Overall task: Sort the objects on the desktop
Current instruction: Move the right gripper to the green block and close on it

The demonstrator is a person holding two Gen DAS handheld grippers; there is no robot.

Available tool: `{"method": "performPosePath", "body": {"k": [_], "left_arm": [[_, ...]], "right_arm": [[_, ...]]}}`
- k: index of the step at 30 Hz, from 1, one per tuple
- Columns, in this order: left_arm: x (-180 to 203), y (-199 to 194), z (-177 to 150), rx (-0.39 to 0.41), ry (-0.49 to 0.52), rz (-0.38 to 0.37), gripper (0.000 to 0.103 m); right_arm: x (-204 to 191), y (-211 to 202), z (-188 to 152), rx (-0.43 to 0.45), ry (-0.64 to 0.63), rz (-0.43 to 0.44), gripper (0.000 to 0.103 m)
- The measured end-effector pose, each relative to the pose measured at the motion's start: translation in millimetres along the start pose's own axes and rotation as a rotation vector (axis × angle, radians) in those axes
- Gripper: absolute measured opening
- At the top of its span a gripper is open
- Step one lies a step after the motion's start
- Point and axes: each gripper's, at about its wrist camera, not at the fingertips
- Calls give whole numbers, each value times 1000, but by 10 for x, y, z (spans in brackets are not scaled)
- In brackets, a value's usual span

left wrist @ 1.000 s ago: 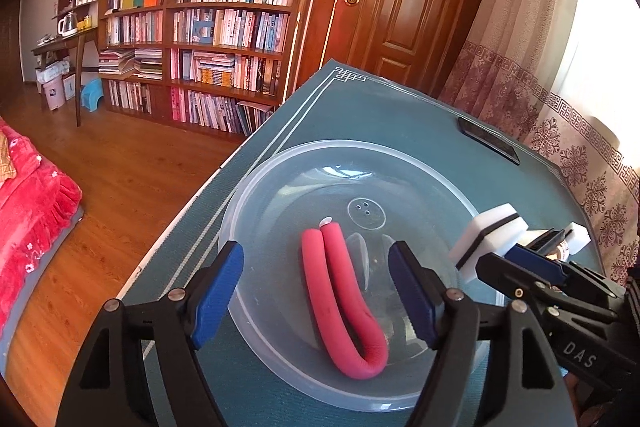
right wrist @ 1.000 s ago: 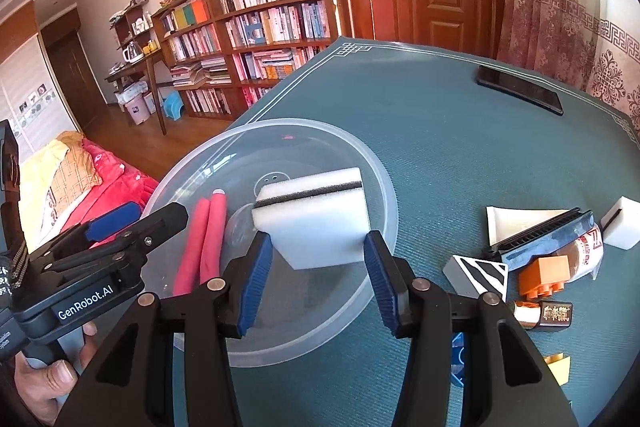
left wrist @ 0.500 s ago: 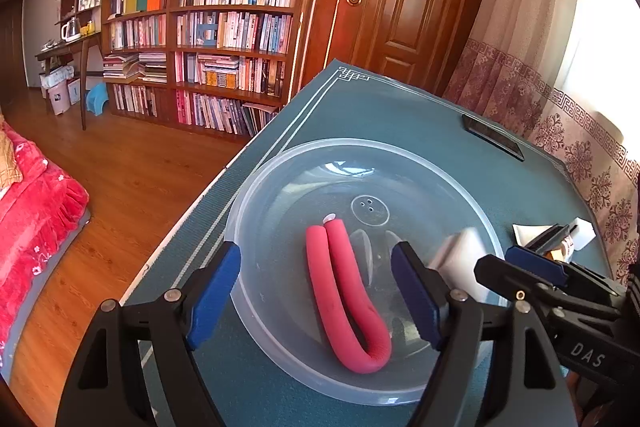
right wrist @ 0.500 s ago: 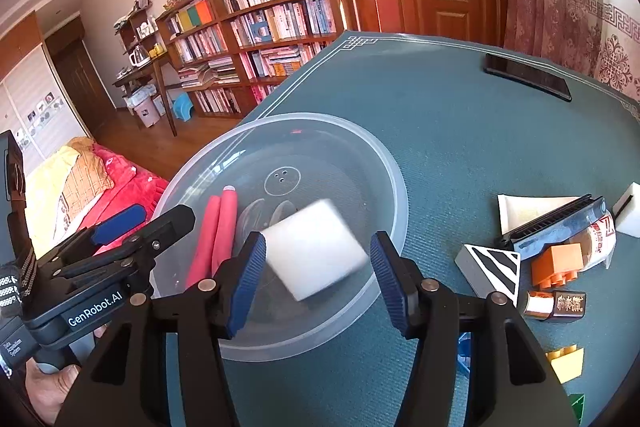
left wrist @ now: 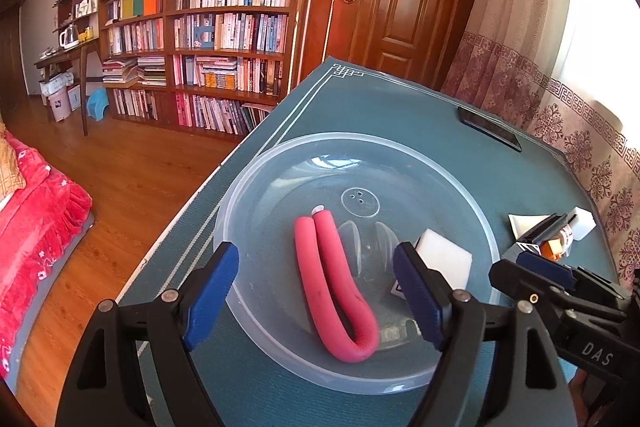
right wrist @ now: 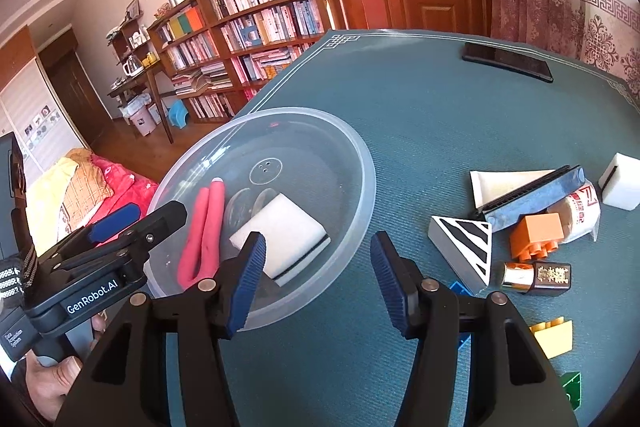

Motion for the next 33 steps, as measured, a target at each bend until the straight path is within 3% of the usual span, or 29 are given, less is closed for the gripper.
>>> {"method": "performPosePath", "body": {"k": [16, 33], "left_arm": [[433, -39, -46, -6, 71, -39, 87], [918, -74, -106, -22, 164, -100, 88]], "right_arm": [[435, -313, -201, 30, 78, -49, 58], [964, -714, -457, 74, 151, -156, 58]]}}
Point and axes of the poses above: each gripper's, at about its wrist camera, not at the fingertips, and y roughly the way its jaws point, x to its right, z to its top, and after that the axes turned 6 degrees about y, right-handed
